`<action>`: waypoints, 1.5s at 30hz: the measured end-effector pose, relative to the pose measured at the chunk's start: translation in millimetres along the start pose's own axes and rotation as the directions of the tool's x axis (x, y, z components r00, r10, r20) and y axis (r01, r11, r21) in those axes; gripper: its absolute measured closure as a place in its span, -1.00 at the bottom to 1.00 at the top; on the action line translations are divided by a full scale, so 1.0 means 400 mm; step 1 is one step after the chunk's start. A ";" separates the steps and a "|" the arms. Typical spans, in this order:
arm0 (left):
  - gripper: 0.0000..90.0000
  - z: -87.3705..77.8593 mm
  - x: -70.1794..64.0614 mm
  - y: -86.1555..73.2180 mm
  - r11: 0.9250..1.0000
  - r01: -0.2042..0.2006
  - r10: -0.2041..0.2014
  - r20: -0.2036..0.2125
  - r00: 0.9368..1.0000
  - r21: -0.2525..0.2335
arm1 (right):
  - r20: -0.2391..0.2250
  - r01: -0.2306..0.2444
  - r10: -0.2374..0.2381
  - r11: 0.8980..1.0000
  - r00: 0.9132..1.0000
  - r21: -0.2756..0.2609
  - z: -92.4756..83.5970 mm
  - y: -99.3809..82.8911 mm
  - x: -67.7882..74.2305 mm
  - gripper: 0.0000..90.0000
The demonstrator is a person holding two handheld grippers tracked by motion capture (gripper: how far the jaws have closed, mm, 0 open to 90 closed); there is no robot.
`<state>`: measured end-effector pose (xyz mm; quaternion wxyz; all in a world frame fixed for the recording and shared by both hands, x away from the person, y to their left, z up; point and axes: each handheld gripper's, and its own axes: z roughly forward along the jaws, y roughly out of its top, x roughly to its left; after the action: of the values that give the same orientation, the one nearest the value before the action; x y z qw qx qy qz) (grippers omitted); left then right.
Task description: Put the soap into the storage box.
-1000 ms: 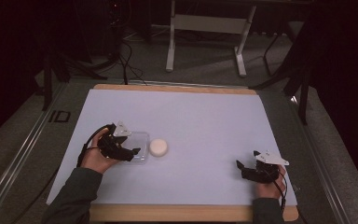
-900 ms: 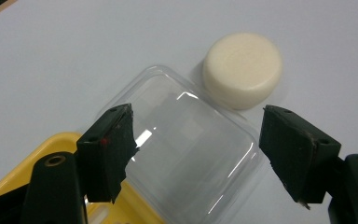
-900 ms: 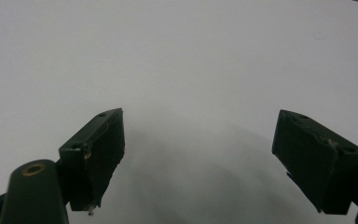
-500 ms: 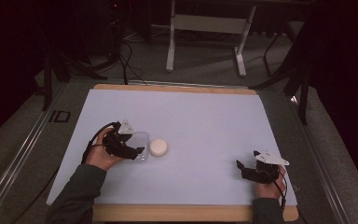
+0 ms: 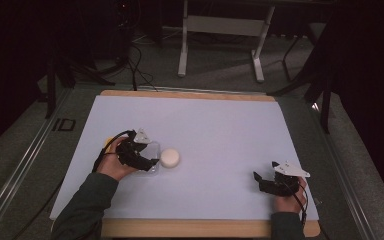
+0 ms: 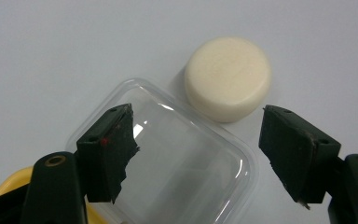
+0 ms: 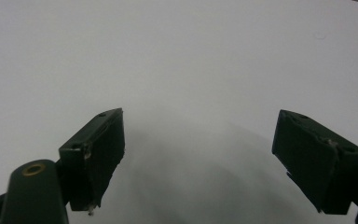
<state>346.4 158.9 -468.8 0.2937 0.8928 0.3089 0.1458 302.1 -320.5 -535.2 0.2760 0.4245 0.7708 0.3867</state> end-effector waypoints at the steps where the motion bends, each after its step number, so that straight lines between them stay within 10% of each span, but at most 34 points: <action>1: -0.40 0.003 0.000 0.002 1.000 -0.002 0.002 0.005 1.000 -0.002 | 0.000 -0.002 0.002 1.000 1.000 0.000 0.000 0.000 0.000 -0.63; 45: -0.48 0.077 -0.009 0.058 0.995 -0.070 0.062 0.111 0.992 0.071 | -0.001 0.002 -0.002 1.000 1.000 0.002 0.001 0.000 0.001 -0.63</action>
<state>368.1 128.5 -479.1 0.2715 0.9194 0.2681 0.0952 302.1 -319.9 -535.3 0.2757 0.4238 0.7716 0.3860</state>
